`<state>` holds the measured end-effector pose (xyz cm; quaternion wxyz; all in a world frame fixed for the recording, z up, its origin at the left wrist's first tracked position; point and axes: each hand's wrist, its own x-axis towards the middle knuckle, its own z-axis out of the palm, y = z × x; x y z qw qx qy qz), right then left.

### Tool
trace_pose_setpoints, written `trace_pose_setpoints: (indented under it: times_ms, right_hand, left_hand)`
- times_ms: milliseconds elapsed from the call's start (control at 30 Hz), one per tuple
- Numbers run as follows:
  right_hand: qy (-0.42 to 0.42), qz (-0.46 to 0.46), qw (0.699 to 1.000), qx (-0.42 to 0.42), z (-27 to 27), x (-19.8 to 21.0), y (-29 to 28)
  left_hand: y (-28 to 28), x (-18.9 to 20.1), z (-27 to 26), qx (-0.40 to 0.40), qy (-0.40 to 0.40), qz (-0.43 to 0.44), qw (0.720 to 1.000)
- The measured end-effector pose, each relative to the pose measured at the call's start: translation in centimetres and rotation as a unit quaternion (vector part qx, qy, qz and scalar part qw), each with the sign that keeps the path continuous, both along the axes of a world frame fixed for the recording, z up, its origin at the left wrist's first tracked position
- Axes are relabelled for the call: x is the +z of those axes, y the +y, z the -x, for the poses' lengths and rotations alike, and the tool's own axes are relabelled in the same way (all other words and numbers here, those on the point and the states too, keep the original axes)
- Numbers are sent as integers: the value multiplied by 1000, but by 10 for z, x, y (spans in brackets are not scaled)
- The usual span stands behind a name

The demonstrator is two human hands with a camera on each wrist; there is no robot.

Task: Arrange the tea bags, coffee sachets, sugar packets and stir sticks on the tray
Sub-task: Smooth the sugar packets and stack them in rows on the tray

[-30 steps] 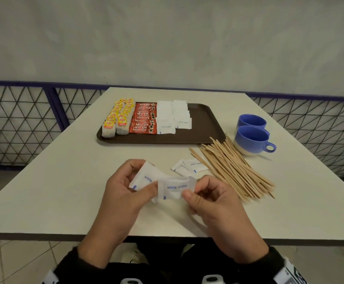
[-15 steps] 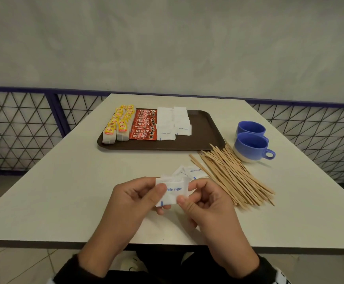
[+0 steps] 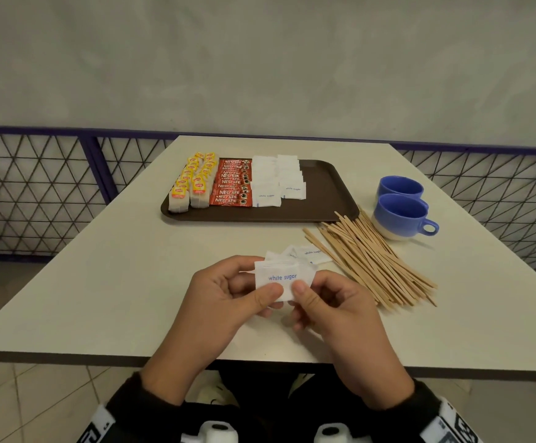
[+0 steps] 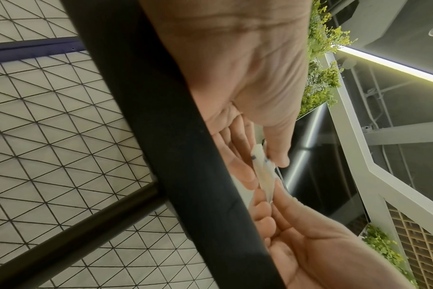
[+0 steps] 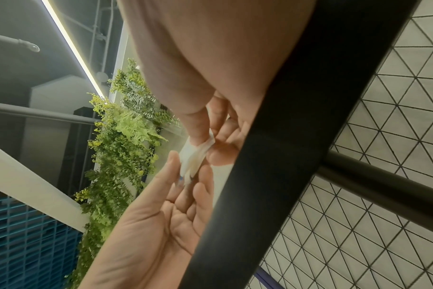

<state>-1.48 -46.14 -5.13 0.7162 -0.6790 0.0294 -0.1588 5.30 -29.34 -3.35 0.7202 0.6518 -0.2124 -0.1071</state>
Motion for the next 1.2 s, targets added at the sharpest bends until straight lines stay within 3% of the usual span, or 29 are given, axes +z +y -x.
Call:
trace_pose_setpoints:
  times_ms: [700, 967, 1200]
  right_hand:
    - [-26, 3, 999, 19, 2, 0, 3]
    - [-21, 14, 1000, 1, 4, -1, -1]
    - [2, -30, 998, 58, 1, 3, -7]
  left_hand:
    - [-1, -1, -1, 44, 8, -21, 999]
    - [1, 3, 1, 6, 4, -36, 999]
    - [3, 1, 1, 2, -25, -48, 999]
